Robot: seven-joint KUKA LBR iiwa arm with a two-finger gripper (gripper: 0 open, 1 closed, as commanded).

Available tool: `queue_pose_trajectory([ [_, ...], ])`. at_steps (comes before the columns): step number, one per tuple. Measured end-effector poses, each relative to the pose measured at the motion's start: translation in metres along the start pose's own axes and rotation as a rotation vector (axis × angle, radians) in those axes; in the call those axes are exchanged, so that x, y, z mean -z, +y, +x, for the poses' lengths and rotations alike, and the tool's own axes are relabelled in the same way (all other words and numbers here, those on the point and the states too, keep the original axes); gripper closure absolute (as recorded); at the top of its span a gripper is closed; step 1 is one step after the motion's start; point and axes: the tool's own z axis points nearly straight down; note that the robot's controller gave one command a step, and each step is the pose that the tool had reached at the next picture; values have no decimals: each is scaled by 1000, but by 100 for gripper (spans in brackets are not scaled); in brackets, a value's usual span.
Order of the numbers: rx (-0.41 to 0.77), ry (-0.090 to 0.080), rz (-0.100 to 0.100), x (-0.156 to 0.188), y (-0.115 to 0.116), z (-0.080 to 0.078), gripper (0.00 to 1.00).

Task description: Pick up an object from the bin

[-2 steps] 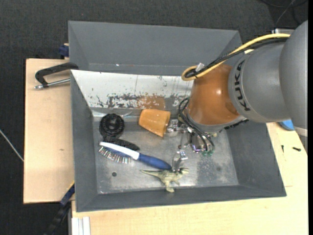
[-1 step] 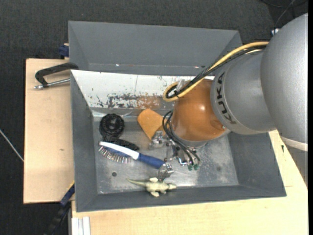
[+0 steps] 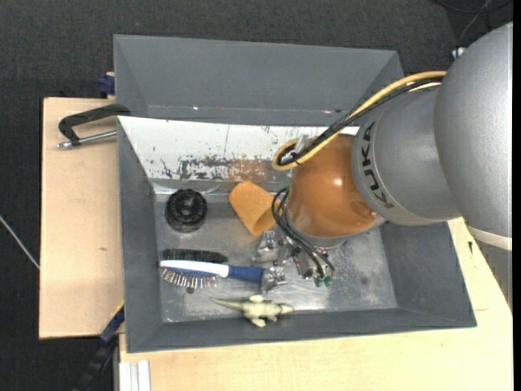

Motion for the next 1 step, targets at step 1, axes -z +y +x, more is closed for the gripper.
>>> queue_pose_trajectory([
  [1, 206, -9, 2, 153, -24, -11, 100],
])
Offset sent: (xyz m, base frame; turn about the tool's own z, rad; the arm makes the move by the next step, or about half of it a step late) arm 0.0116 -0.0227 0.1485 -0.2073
